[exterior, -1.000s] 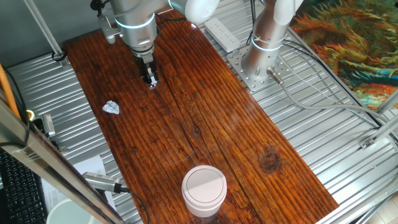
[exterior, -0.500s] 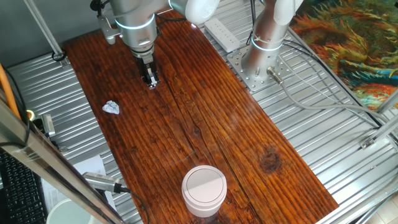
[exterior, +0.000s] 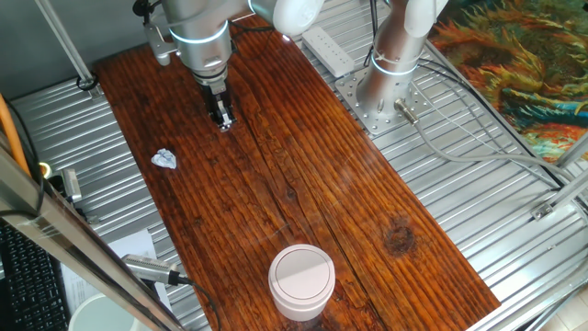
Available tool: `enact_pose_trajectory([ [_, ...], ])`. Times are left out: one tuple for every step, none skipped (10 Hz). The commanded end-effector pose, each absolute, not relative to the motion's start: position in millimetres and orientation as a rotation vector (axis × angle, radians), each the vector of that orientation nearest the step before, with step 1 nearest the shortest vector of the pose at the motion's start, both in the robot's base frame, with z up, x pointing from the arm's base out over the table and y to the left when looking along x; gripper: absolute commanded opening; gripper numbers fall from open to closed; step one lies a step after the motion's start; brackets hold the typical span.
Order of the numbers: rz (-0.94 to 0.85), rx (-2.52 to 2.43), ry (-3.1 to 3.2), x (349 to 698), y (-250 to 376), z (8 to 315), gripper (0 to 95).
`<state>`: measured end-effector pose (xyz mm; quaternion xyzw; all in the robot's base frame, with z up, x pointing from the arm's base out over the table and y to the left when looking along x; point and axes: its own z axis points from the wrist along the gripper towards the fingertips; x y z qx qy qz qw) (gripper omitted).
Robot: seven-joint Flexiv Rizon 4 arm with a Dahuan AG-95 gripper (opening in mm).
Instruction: Put the garbage in the trash can
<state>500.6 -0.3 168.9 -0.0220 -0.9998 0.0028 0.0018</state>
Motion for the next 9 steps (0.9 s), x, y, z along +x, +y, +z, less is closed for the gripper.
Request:
enact_pose_trajectory([
  [0.009, -0.072, -3.136, 500.4, -0.3, 168.8, 0.0],
  [0.009, -0.073, -3.136, 500.4, -0.3, 168.8, 0.0],
  [0.009, -0.076, -3.136, 500.4, -0.3, 168.8, 0.0],
  [0.009, -0.076, -3.135, 500.5, -0.4, 168.6, 0.0],
  [0.009, -0.077, -3.136, 500.5, -0.4, 168.6, 0.0],
  [0.009, -0.077, -3.136, 500.5, -0.4, 168.6, 0.0],
  [0.009, -0.078, -3.136, 500.5, -0.5, 168.4, 0.0],
  [0.009, -0.079, -3.136, 500.6, -0.5, 168.3, 0.0],
  [0.009, -0.08, -3.136, 500.7, -0.8, 168.0, 0.0],
])
